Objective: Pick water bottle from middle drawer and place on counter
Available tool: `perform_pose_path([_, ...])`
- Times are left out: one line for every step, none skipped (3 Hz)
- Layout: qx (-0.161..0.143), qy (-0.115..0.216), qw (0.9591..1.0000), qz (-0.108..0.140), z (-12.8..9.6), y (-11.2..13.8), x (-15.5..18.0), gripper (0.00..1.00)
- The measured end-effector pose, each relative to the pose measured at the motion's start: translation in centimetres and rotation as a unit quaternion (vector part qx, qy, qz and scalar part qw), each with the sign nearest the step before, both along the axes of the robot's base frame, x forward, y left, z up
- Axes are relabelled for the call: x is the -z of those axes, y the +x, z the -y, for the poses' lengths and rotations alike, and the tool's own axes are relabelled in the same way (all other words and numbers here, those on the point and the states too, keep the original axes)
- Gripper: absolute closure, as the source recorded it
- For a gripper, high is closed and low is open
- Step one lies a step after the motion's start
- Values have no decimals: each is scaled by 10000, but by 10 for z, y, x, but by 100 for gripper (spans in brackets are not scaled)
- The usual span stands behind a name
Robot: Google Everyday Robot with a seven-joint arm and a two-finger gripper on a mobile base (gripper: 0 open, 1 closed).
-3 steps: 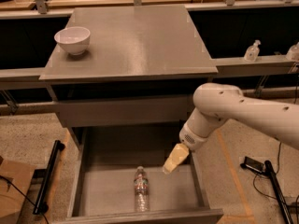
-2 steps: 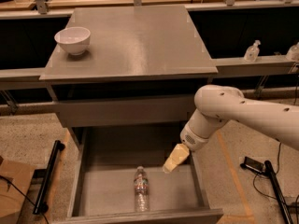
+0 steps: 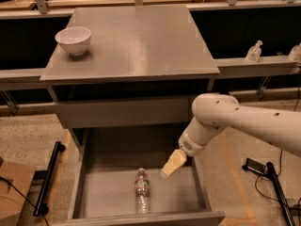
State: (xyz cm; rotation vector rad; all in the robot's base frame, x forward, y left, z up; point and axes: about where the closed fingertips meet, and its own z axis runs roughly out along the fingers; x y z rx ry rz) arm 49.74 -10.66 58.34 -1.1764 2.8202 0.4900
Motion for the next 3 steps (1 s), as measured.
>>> perform_pose_path([521, -44, 9984, -231, -4, 6, 58, 0])
perform_pose_path([1162, 128, 9920, -480, -16, 14, 109, 0])
perform_pose_path([1551, 430, 9842, -731, -45, 22, 148, 0])
